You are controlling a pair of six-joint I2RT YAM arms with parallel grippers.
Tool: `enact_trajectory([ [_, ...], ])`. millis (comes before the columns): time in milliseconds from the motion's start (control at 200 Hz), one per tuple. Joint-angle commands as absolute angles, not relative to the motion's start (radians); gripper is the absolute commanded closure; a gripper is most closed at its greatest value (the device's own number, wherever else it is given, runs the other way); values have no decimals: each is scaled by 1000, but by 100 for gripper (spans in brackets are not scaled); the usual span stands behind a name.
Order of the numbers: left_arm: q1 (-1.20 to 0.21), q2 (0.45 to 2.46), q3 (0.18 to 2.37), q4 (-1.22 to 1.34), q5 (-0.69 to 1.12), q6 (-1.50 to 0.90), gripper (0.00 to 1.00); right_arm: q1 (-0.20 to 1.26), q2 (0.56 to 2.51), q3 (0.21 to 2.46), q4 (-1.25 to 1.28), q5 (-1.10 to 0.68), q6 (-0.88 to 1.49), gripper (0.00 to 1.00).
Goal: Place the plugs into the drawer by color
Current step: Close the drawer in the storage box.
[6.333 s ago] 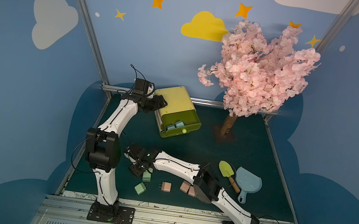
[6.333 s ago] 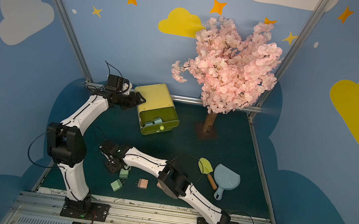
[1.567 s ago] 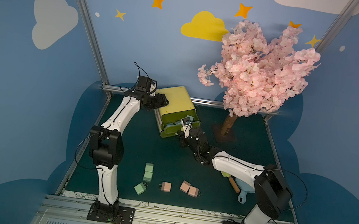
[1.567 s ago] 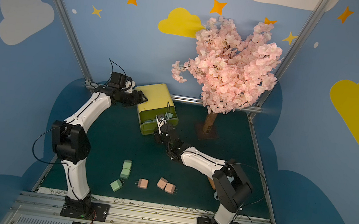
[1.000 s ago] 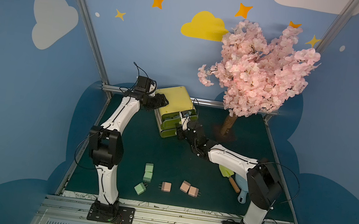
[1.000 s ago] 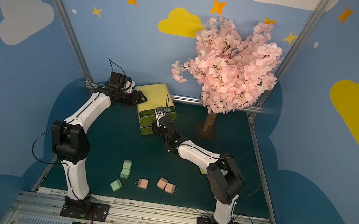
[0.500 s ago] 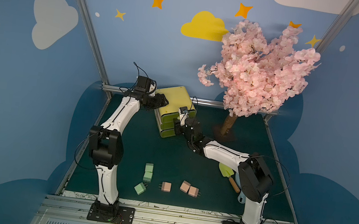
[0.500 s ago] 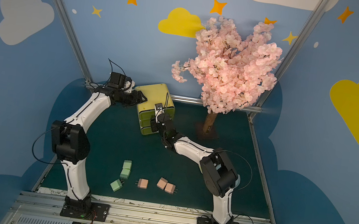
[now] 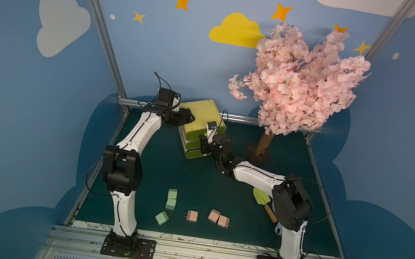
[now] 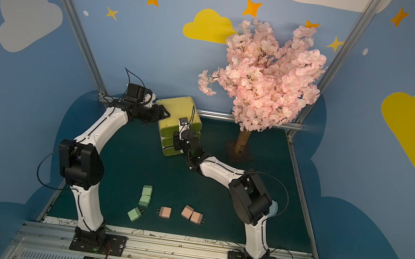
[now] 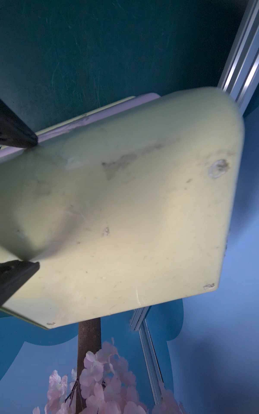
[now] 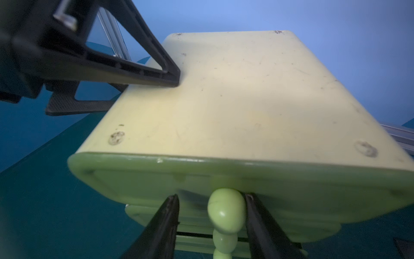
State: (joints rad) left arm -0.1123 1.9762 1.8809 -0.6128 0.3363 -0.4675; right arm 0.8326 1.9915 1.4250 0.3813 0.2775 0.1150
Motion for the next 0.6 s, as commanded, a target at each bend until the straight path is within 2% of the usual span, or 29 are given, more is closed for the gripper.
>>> enact_trajectory([
  [0,-119,1945,1859,-632,353,-453,20,838,2020,1462,423,233,119,49],
  [205,-118,1944,1856,-632,347,-451,20,831,2014,1474,418,216,114,47],
  [365,-116,1941,1841,-614,335,-458,20,844,1920,1417,395,174,142,47],
  [596,-106,1924,1827,-588,333,-474,20,803,1751,1162,494,20,483,47],
])
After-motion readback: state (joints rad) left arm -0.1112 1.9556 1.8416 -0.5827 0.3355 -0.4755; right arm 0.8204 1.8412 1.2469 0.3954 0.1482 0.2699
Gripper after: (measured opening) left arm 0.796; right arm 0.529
